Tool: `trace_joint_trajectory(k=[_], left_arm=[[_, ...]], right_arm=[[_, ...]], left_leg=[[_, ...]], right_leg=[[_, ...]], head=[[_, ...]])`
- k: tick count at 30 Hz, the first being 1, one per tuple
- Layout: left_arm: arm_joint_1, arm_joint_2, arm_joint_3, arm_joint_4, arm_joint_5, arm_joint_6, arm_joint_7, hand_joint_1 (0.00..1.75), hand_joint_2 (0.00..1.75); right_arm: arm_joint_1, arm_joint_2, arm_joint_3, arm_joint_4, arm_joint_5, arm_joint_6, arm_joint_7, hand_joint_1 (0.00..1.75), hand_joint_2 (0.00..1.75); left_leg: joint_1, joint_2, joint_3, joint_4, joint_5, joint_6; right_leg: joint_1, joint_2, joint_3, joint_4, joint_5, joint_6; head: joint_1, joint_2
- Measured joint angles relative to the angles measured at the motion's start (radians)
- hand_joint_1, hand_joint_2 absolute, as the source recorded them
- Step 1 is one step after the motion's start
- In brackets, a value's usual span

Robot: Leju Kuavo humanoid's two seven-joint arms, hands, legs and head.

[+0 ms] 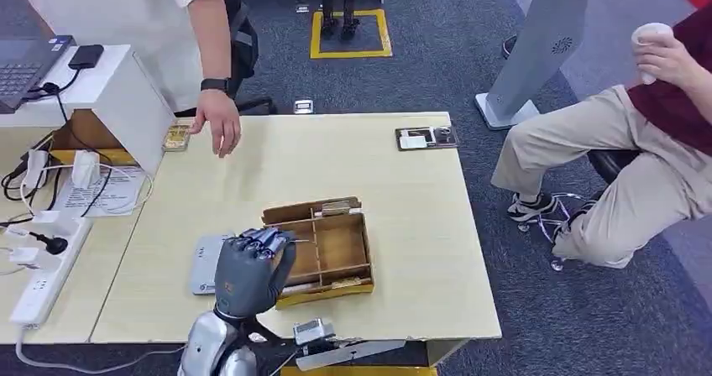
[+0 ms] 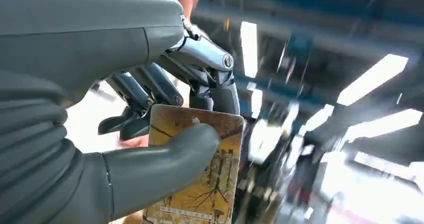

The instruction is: Pass the card to the sensor for recognition and then transmit it.

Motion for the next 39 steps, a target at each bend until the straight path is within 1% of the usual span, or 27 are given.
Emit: trace_joint_trajectory(k=[1,5,7,11,15,18,21,26,29,30,31,35,39], left_arm=[[-0.009,-0.016,0.021,-0.010,0.009,0.000,-0.001,1.75,1.75],[-0.048,-0.027,0.080,-0.032,0.027,0.000,0.027,1.75,1.75],[-0.077,-0.030,0.098,-0.032,0.040,-0.001,0.055,1.75,1.75],[-0.137,-0.033,0.122,-0.021,0.024,-0.001,0.128,1.75,1.75],[-0.203,-0.036,0.141,0.030,0.013,-0.002,0.212,1.75,1.75],[-0.246,-0.035,0.151,0.072,0.009,-0.002,0.260,1.75,1.75],[-0.276,-0.035,0.164,0.107,0.002,-0.002,0.279,1.75,1.75],[-0.296,-0.035,0.170,0.139,0.002,-0.002,0.286,1.75,1.75],[-0.323,-0.032,0.171,0.175,0.001,-0.002,0.342,1.75,1.75],[-0.333,-0.030,0.172,0.189,0.000,-0.002,0.356,0.58,1.75],[-0.343,-0.030,0.173,0.203,0.003,-0.002,0.363,0.00,1.75],[-0.364,-0.032,0.187,0.235,0.012,-0.002,0.346,0.00,1.75],[-0.362,-0.051,0.209,0.237,0.031,-0.002,0.281,0.00,1.75]], right_arm=[[-0.001,0.000,0.000,0.000,0.001,0.000,0.000,0.00,1.75],[-0.001,0.000,0.002,0.000,0.010,0.000,0.002,0.00,1.75],[-0.002,0.000,0.005,0.000,0.013,0.000,0.002,0.00,1.75],[-0.002,0.000,0.007,0.001,0.022,0.000,0.002,0.00,1.75],[-0.003,0.000,0.018,0.003,0.031,0.000,0.006,0.00,1.75],[-0.004,0.000,0.026,0.005,0.037,0.000,0.011,0.00,1.75],[-0.006,0.000,0.031,0.006,0.040,0.000,0.011,0.00,1.75],[-0.007,0.000,0.031,0.008,0.041,0.000,0.013,0.00,1.75],[-0.008,0.000,0.034,0.010,0.043,0.000,0.017,0.00,1.75],[-0.008,0.000,0.038,0.010,0.045,0.000,0.020,0.00,1.75],[-0.008,0.000,0.042,0.011,0.046,0.000,0.023,0.00,1.75],[-0.008,0.003,0.050,0.011,0.042,0.000,0.026,0.00,1.75],[-0.008,0.006,0.050,0.011,0.037,0.000,0.026,0.00,1.75]], left_leg=[[0.000,0.001,0.001,0.000,0.000,0.000],[0.000,0.001,0.001,0.000,0.000,0.000],[0.001,0.000,0.001,0.000,0.000,0.000],[0.000,0.001,0.001,0.000,0.000,0.000],[0.000,0.000,0.000,0.000,0.000,0.000],[0.000,0.000,0.000,0.000,0.000,0.000],[0.000,0.000,0.000,0.000,0.000,0.000],[0.000,0.000,0.000,0.000,0.000,0.000],[0.000,0.000,0.000,0.000,0.000,0.000],[0.000,0.000,0.000,0.000,0.000,0.000],[0.000,0.000,0.000,0.000,0.001,0.000],[0.000,0.000,0.000,0.000,0.001,0.000],[0.000,0.000,0.000,0.000,0.001,0.000]], right_leg=[[0.000,0.001,0.000,0.000,0.000,0.000],[0.000,0.001,0.000,0.000,0.000,0.000],[0.000,0.001,0.000,0.000,0.000,0.000],[0.000,0.001,0.000,0.000,0.000,0.000],[0.000,0.001,0.000,0.000,0.001,0.000],[0.000,0.001,0.000,0.000,0.001,0.000],[0.000,0.001,0.000,0.000,0.001,0.000],[0.000,0.001,0.000,0.000,0.001,0.000],[0.000,0.001,0.000,0.000,0.001,0.000],[0.000,0.001,0.000,0.000,0.001,0.000],[0.000,0.001,0.000,0.000,0.001,0.000],[0.000,0.001,0.000,0.000,0.001,0.000],[0.000,0.001,0.000,0.000,0.001,0.000]], head=[[0.000,0.000],[0.000,0.000],[0.000,0.000],[0.000,0.000],[0.000,0.000],[0.000,0.000],[0.000,0.000],[0.000,0.000],[0.000,0.000],[0.000,0.000],[0.000,0.000],[0.000,0.000],[0.000,0.000]])
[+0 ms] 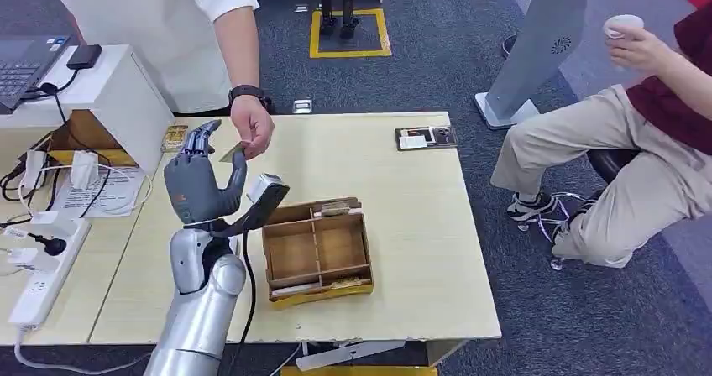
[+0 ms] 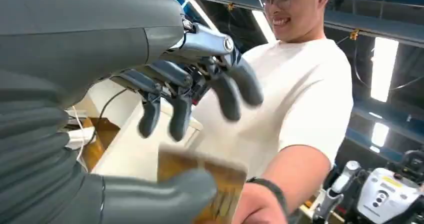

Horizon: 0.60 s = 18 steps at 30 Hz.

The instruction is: Pass the card to the sensor for recognition and then transmit it.

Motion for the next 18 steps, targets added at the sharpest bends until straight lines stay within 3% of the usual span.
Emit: trace_joint_trajectory(k=[3,4,8,9,18], left_arm=[[0.010,-0.022,0.029,-0.009,0.067,0.001,-0.078,0.00,1.75],[0.016,-0.028,0.033,-0.021,0.105,0.001,-0.101,0.00,0.00],[0.025,-0.032,0.040,-0.070,0.240,0.001,-0.166,0.00,0.00],[0.027,-0.032,0.040,-0.080,0.255,0.001,-0.173,0.00,1.75],[0.072,-0.026,0.040,-0.185,0.439,0.000,-0.275,0.00,1.75]], right_arm=[[0.000,0.002,0.000,0.000,-0.010,0.000,-0.002,0.00,1.75],[0.000,0.005,0.000,-0.001,-0.017,0.000,-0.002,0.00,1.75],[0.001,0.015,-0.002,-0.010,-0.028,0.000,-0.002,0.00,1.75],[0.001,0.017,-0.003,-0.012,-0.031,0.000,-0.002,0.00,1.75],[0.006,0.022,-0.021,-0.035,-0.047,0.000,-0.013,0.00,1.75]], left_leg=[[0.000,0.000,0.000,0.000,0.000,0.000],[0.000,0.000,0.000,0.000,0.000,0.000],[0.000,0.000,0.000,0.000,0.000,0.000],[0.000,0.000,0.000,0.000,0.000,0.000],[0.000,0.000,-0.001,0.000,0.000,0.000]], right_leg=[[0.000,0.000,0.000,0.000,0.000,0.000],[0.000,0.000,0.000,0.000,0.000,0.000],[0.000,0.000,0.000,0.000,0.000,0.000],[0.000,0.000,0.000,0.000,0.000,0.000],[0.000,0.000,0.000,0.000,0.000,0.000]], head=[[0.000,0.000],[0.000,0.000],[0.000,0.000],[0.001,0.000],[0.001,0.000]])
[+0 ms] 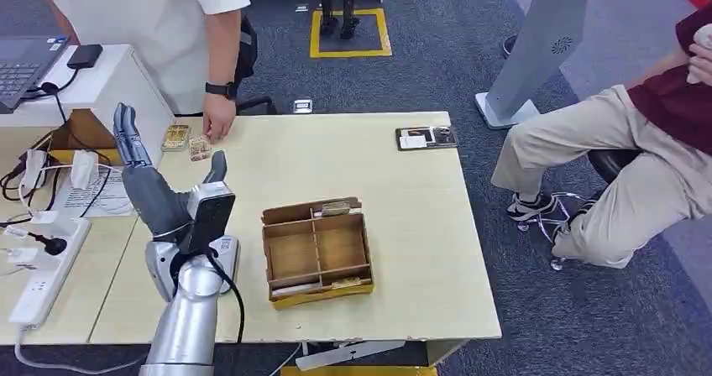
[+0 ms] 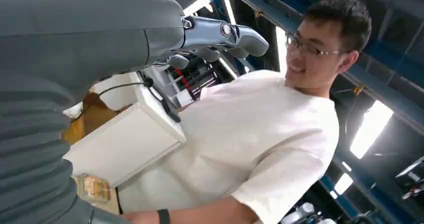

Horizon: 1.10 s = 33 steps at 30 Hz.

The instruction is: Pass the card to the sensor for recognition and then transmit it.

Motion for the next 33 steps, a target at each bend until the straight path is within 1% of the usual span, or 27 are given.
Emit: trace_joint_trajectory(k=[5,6,11,12,15,18,21,24,28,33], left_arm=[[0.048,0.012,0.000,-0.087,0.086,0.000,-0.070,0.00,1.75],[0.064,0.014,0.000,-0.106,0.097,0.000,-0.082,0.00,0.00],[0.131,0.027,0.000,-0.200,0.216,0.000,-0.121,0.00,0.00],[0.146,0.029,0.000,-0.220,0.235,0.000,-0.129,0.00,1.75],[0.195,0.034,0.000,-0.274,0.297,0.000,-0.153,0.00,1.75],[0.250,0.037,0.000,-0.332,0.382,0.000,-0.184,0.00,1.75],[0.295,0.039,0.000,-0.378,0.431,0.000,-0.203,0.00,1.75],[0.341,0.039,0.000,-0.421,0.464,0.000,-0.208,0.00,1.75],[0.369,0.038,0.000,-0.451,0.482,0.000,-0.209,0.00,1.75],[0.414,0.036,0.000,-0.496,0.574,0.000,-0.209,0.00,1.75]], right_arm=[[0.002,0.002,-0.010,-0.012,-0.010,0.000,-0.002,0.00,1.75],[0.002,0.002,-0.013,-0.015,-0.010,0.000,-0.002,0.00,1.75],[0.003,0.010,-0.035,-0.033,-0.016,0.000,-0.002,0.00,1.75],[0.003,0.011,-0.040,-0.038,-0.018,0.000,-0.002,0.00,1.75],[0.006,0.017,-0.056,-0.050,-0.019,0.000,0.001,0.00,1.75],[0.006,0.027,-0.077,-0.065,-0.022,0.000,0.002,0.00,1.75],[0.006,0.041,-0.098,-0.082,-0.022,0.000,0.002,0.00,1.75],[0.006,0.052,-0.116,-0.094,-0.018,0.000,0.002,0.00,1.75],[0.005,0.058,-0.131,-0.103,-0.014,0.000,0.002,0.00,1.75],[0.005,0.066,-0.152,-0.116,-0.006,0.000,0.001,0.00,1.75]], left_leg=[[0.000,0.000,0.000,0.000,0.000,0.000],[0.000,0.000,0.000,0.000,0.000,0.000],[0.000,0.000,0.000,0.000,0.000,0.000],[0.000,0.000,0.000,0.000,0.000,0.000],[0.000,0.001,0.000,0.000,0.000,0.000],[0.000,0.000,0.000,0.000,0.000,0.000],[0.000,0.000,0.000,0.000,0.000,0.000],[0.000,0.000,0.000,0.000,0.000,0.000],[0.000,0.000,0.000,0.000,0.000,0.000],[0.000,0.000,0.000,0.000,0.000,0.000]], right_leg=[[0.000,0.000,0.000,0.000,0.000,0.000],[0.000,0.000,0.000,0.000,0.000,0.000],[0.000,0.000,0.000,0.000,0.000,0.000],[0.000,0.000,0.000,0.000,0.000,0.000],[0.000,0.000,0.000,0.000,0.000,0.000],[0.000,0.000,0.000,0.000,0.000,0.000],[0.000,0.000,0.000,0.000,0.000,0.000],[0.000,0.000,-0.001,0.000,-0.001,0.000],[0.000,0.000,0.000,0.000,0.000,0.000],[0.000,0.000,0.000,0.000,0.000,0.000]], head=[[0.000,0.000],[0.000,0.000],[0.000,0.000],[0.000,0.000],[0.000,0.000],[0.000,0.000],[0.000,0.000],[0.000,0.000],[0.000,0.000],[0.000,0.000]])
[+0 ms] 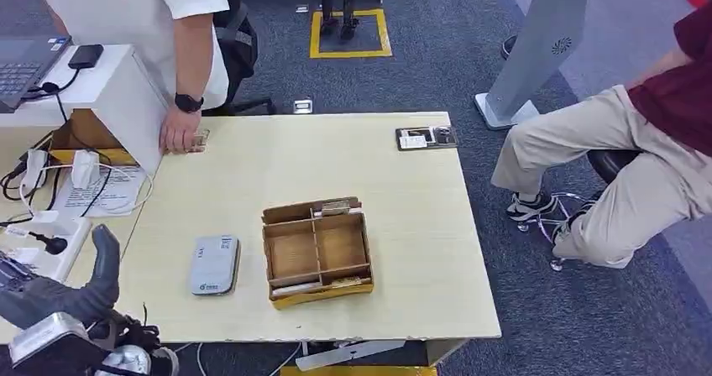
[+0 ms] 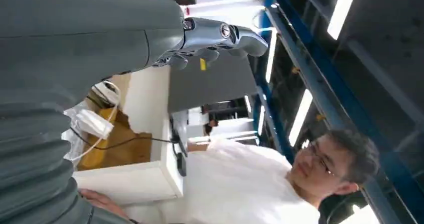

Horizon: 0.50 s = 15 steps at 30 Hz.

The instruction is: Pass the card to the sensor for recognition and then transmit it.

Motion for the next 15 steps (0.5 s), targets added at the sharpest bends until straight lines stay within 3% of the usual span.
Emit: trace_joint_trajectory(k=[5,15], left_arm=[[0.017,-0.002,0.000,-0.030,0.045,-0.001,0.000,0.00,1.75],[0.019,-0.003,0.003,-0.036,0.037,-0.001,0.000,0.00,1.75]], right_arm=[[-0.003,0.002,-0.014,-0.004,0.024,0.000,-0.002,0.00,1.75],[-0.005,0.002,-0.026,-0.007,0.051,0.000,-0.002,0.00,1.75]], left_leg=[[0.000,0.000,0.000,0.000,0.000,0.000],[0.000,0.000,0.000,0.000,0.000,0.000]], right_leg=[[0.000,0.000,0.000,0.000,0.000,0.000],[0.000,0.000,0.000,0.000,0.000,0.000]], head=[[0.000,0.000],[0.000,0.000]])
